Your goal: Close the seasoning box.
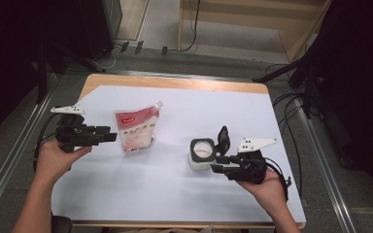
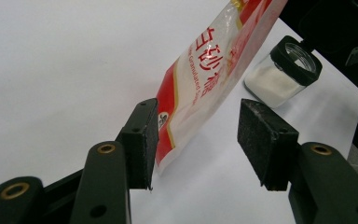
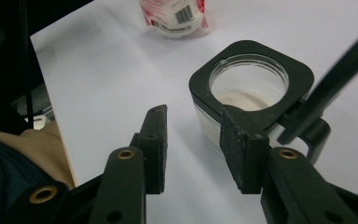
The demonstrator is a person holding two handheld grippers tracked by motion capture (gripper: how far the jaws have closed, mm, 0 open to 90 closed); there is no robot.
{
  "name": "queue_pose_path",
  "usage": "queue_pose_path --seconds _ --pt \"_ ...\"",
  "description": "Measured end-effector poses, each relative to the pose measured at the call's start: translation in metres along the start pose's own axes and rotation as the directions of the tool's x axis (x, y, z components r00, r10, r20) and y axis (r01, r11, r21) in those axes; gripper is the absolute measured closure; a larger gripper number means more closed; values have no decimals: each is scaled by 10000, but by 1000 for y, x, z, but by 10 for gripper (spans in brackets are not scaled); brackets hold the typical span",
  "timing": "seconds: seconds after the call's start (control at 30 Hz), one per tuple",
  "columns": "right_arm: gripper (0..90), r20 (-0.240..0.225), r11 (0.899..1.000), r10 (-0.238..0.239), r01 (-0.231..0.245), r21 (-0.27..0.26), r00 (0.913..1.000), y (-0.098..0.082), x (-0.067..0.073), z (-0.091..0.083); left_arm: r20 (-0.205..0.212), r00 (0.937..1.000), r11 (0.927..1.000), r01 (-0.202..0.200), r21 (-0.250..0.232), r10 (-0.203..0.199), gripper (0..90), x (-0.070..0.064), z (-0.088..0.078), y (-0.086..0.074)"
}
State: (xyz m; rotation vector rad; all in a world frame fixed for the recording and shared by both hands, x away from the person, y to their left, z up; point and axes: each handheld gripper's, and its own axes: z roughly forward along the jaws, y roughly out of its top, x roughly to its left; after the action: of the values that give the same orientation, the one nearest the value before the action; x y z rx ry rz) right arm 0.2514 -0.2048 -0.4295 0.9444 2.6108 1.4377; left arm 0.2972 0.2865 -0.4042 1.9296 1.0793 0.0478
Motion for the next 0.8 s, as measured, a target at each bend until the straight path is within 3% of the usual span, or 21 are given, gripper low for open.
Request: queue_pose_path --seconds 0.13,0.4,0.67,0.8 --pt "635 146 9998 -54 52 176 9999 -3 -5 -3 -324 9991 9996 265 90 -262 498 5 0 0" --pt "732 273 9998 67 -73 208 9996 -8 -17 -10 -252 9992 9995 311 -63 -313 500 8 -2 -1" --pt "849 769 9964 836 -841 36 9935 -11 -34 -17 -160 9996 9998 217 4 -217 504 8 0 -2" --pt "889 897 9951 985 -978 -124 9911 -10 -40 -15 -211 9996 9998 191 51 -190 505 6 3 -1"
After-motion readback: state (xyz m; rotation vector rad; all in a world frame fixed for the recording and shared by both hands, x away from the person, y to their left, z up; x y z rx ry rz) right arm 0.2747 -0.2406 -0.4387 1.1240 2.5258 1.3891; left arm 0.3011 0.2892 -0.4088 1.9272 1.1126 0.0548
